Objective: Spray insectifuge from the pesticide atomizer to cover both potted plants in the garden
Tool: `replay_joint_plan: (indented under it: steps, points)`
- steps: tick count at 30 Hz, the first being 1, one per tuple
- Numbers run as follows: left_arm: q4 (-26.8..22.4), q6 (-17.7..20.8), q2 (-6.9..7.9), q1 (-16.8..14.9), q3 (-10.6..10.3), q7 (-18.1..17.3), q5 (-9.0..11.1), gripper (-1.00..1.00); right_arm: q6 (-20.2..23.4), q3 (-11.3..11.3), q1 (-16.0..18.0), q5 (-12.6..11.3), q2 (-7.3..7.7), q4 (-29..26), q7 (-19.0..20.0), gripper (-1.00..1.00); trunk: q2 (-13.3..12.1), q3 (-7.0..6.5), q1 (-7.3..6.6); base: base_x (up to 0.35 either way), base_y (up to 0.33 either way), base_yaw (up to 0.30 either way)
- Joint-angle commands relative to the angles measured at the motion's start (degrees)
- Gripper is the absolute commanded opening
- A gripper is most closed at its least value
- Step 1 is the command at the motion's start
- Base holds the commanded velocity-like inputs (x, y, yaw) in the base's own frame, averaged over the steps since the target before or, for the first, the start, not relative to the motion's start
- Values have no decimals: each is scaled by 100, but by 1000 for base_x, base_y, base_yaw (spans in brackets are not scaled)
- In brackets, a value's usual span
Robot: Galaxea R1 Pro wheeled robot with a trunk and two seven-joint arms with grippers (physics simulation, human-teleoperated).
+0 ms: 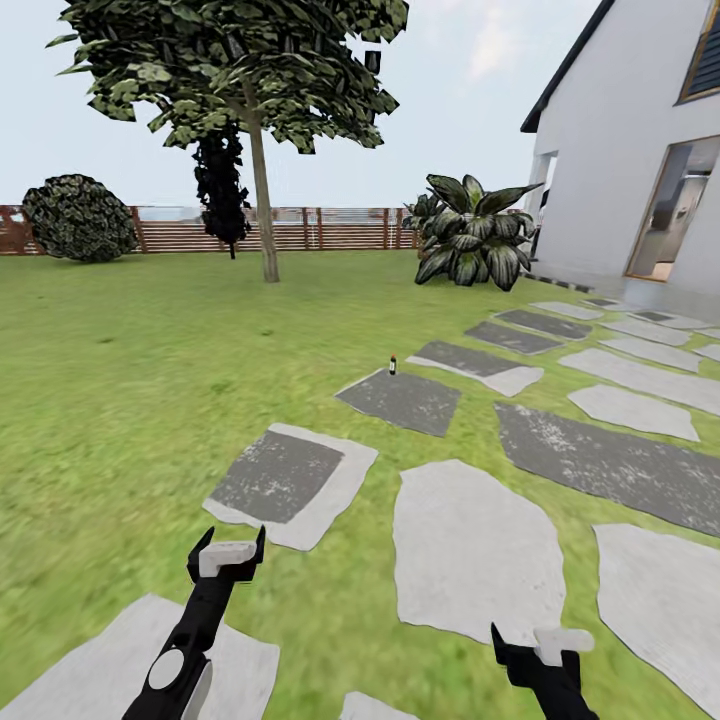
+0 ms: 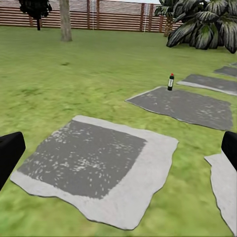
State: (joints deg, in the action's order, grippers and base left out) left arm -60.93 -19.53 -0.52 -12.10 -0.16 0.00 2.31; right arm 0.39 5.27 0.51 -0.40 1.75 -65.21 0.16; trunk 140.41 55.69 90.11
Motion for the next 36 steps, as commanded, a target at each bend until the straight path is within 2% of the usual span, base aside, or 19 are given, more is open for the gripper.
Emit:
replay_joint_plan:
  steps: [1, 36]
  points:
    - [2, -15, -1, -2, -2, 0, 24, 100, 4, 1, 2, -4, 1, -5, 2, 100, 2, 5, 2, 339, 0, 0]
    - [2, -15, -1, -2, -2, 0, 24, 100, 14, 1, 2, -4, 0, -9, 28, 100, 2, 5, 2, 339, 0, 0]
